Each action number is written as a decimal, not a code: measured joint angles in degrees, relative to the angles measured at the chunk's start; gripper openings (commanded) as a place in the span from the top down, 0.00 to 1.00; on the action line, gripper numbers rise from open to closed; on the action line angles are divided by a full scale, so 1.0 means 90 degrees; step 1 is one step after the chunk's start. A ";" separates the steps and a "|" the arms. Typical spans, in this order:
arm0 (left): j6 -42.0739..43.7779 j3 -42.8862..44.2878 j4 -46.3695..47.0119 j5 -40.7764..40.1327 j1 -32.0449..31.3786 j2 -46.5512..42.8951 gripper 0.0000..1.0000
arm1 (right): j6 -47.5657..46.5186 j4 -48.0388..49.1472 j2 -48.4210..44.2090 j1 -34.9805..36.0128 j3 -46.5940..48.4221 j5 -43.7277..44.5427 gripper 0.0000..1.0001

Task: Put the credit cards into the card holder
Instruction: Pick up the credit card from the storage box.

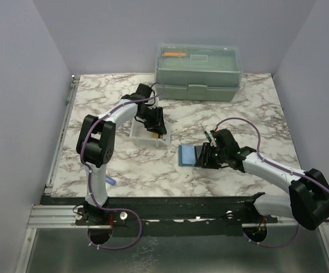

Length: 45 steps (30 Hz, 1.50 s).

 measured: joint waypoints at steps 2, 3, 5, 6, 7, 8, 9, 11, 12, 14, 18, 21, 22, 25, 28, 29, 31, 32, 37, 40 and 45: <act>0.0000 0.0000 0.0002 0.0002 0.0000 0.0000 0.69 | 0.0002 0.0000 0.0000 0.0000 0.0000 0.0000 0.58; 0.0000 0.0000 0.0005 0.0002 0.0000 0.0000 0.69 | 0.0002 0.0000 0.0000 0.0000 0.0000 0.0000 0.58; 0.0000 -0.0007 0.0012 0.0005 0.0000 0.0000 0.70 | 0.0002 0.0000 0.0002 0.0000 0.0000 0.0000 0.58; 0.0000 -0.0007 0.0015 0.0007 0.0000 0.0000 0.71 | 0.0002 0.0000 0.0002 0.0000 0.0000 0.0000 0.58; 0.0000 -0.0007 0.0017 0.0010 0.0002 0.0000 0.71 | 0.0000 0.0000 0.0002 0.0000 0.0000 0.0000 0.58; 0.0000 -0.0007 0.0019 0.0015 0.0010 -0.0002 0.72 | 0.0000 0.0000 0.0002 0.0000 0.0000 0.0000 0.57; 0.0000 -0.0007 0.0022 0.0019 0.0012 -0.0002 0.72 | 0.0002 0.0000 0.0002 0.0000 0.0000 0.0000 0.57; 0.0000 -0.0010 0.0022 0.0024 0.0019 -0.0015 0.74 | 0.0000 0.0000 0.0007 0.0000 0.0000 0.0000 0.57; 0.0000 -0.0012 0.0024 0.0024 0.0027 -0.0027 0.75 | 0.0002 0.0000 0.0012 0.0000 0.0000 0.0000 0.57; 0.0000 -0.0017 0.0029 0.0024 0.0034 -0.0036 0.76 | 0.0002 0.0000 0.0022 0.0000 0.0000 0.0000 0.57; 0.0002 -0.0056 0.0044 0.0032 0.0073 -0.0070 0.77 | 0.0002 0.0000 0.0036 0.0000 0.0000 0.0000 0.57; 0.0002 -0.0070 0.0046 0.0046 0.0104 -0.0085 0.79 | 0.0002 0.0000 0.0051 0.0000 0.0000 0.0000 0.57; 0.0002 -0.0080 0.0046 0.0051 0.0109 -0.0095 0.80 | 0.0002 0.0000 0.0058 0.0000 0.0000 0.0000 0.57; 0.0002 -0.0109 0.0044 0.0056 0.0134 -0.0126 0.80 | 0.0002 0.0000 0.0063 0.0000 0.0000 -0.0002 0.58; 0.0002 -0.0124 0.0046 0.0066 0.0151 -0.0172 0.80 | 0.0002 0.0000 0.0063 0.0000 0.0000 -0.0002 0.57; 0.0000 -0.0126 0.0046 0.0075 0.0155 -0.0189 0.80 | 0.0002 0.0000 0.0068 0.0000 0.0000 -0.0002 0.57; -0.0007 -0.0129 0.0049 0.0095 0.0155 -0.0204 0.81 | 0.0002 0.0000 0.0073 0.0000 0.0000 -0.0005 0.57; -0.0017 -0.0129 0.0051 0.0107 0.0155 -0.0211 0.81 | 0.0002 0.0002 0.0075 0.0000 0.0000 -0.0007 0.57; -0.0061 -0.0129 0.0051 0.0148 0.0155 -0.0267 0.83 | 0.0002 0.0000 0.0112 0.0000 0.0000 -0.0024 0.58; -0.0073 -0.0129 0.0051 0.0151 0.0155 -0.0330 0.85 | 0.0002 0.0000 0.0121 0.0000 0.0000 -0.0029 0.57; -0.0121 -0.0129 0.0053 0.0141 0.0146 -0.0471 0.92 | 0.0002 0.0002 0.0155 0.0000 0.0000 -0.0036 0.57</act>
